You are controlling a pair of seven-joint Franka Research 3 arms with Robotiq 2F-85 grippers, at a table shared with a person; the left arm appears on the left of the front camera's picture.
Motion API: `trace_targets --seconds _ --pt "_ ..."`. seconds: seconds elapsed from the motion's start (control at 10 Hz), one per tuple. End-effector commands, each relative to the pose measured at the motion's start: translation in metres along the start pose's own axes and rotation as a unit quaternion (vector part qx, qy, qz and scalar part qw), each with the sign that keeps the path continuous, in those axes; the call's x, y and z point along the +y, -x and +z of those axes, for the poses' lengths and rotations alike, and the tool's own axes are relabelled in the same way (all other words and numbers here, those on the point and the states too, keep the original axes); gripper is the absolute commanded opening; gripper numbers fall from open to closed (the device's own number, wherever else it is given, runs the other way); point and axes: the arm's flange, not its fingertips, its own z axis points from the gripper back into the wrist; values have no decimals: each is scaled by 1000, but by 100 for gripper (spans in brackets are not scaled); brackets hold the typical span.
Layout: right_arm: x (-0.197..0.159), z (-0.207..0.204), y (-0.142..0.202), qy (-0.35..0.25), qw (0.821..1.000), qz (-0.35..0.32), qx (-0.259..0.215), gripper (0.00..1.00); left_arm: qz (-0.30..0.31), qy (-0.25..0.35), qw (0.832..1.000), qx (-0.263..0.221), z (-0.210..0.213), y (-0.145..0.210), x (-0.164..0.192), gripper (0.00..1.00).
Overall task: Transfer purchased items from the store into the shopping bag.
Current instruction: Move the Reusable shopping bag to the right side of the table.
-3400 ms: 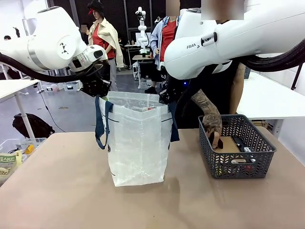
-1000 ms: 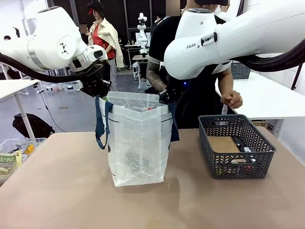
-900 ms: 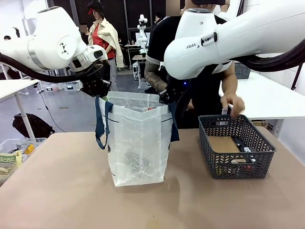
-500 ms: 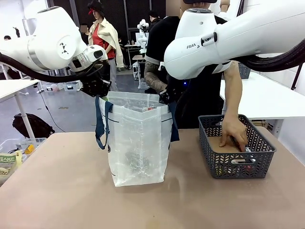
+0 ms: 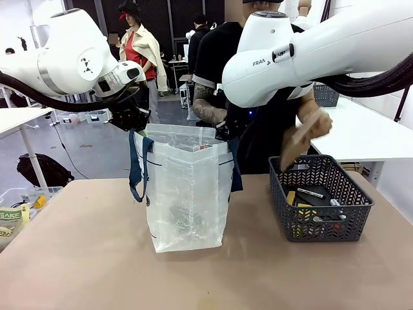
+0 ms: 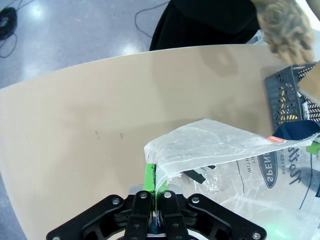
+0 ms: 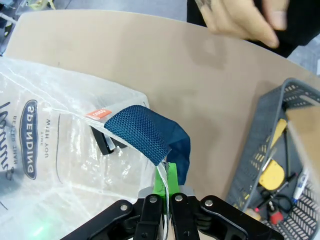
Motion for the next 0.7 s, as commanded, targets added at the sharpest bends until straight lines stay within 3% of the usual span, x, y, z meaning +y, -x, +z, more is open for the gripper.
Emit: trace_targets --seconds 0.0,0.6 --pt "-3 1 1 -1 1000 -5 -3 0 4 -2 1000 1 4 0 3 0" --pt "-3 1 1 -1 1000 -5 -3 0 4 -2 1000 1 4 0 3 0"
